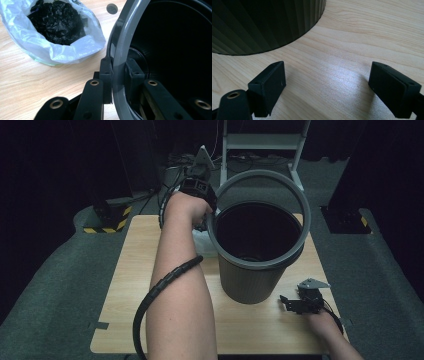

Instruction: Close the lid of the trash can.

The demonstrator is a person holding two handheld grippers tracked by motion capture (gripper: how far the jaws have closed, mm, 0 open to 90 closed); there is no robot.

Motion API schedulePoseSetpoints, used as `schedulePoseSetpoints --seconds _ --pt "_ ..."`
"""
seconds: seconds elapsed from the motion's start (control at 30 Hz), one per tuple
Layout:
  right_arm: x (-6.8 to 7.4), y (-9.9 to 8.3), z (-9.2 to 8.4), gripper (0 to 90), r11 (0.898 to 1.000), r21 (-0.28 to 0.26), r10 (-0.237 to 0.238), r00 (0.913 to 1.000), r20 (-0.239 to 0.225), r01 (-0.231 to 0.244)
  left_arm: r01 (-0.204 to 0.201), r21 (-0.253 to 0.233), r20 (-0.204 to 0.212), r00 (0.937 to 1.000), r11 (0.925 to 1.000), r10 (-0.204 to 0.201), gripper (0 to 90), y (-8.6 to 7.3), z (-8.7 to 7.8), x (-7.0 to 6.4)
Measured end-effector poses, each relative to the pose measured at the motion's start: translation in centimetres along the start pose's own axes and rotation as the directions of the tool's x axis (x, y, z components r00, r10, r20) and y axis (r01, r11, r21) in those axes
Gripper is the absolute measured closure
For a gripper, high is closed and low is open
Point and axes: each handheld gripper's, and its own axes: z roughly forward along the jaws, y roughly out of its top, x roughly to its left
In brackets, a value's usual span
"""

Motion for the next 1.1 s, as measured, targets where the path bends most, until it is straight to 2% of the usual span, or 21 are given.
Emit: schedulePoseSetpoints --seconds 0.13,0.3,0.57,0.8,1.1 --pt "0.0 0.0 0.0 14.1 1.0 0.0 -0.001 1.0 0.0 0.001 -0.012 0.009 -0.032 0.9994 0.9999 0.013 77.8 0.2 0.5 -0.4" --pt "0.0 0.0 0.0 14.1 1.0 0.0 0.0 1.0 0.0 0.0 -0.005 0.021 -0.042 0.9991 0.9998 0.006 77.8 0.2 1.3 -0.6" --pt "0.0 0.0 0.0 14.1 1.0 0.0 0.0 1.0 -0.001 0.0 -0.023 0.025 -0.069 0.9973 0.9994 0.024 77.0 0.1 2.6 -0.8" --pt "0.0 0.0 0.0 14.1 1.0 0.001 -0.001 1.0 -0.002 0.001 -0.04 0.049 -0.084 0.9955 0.998 0.044 75.1 -0.1 3.7 -0.9" --pt "0.0 0.0 0.0 14.1 1.0 -0.001 -0.004 1.0 -0.001 0.004 -0.061 0.04 -0.095 0.9934 0.9973 0.065 74.7 -0.3 3.8 -1.0"
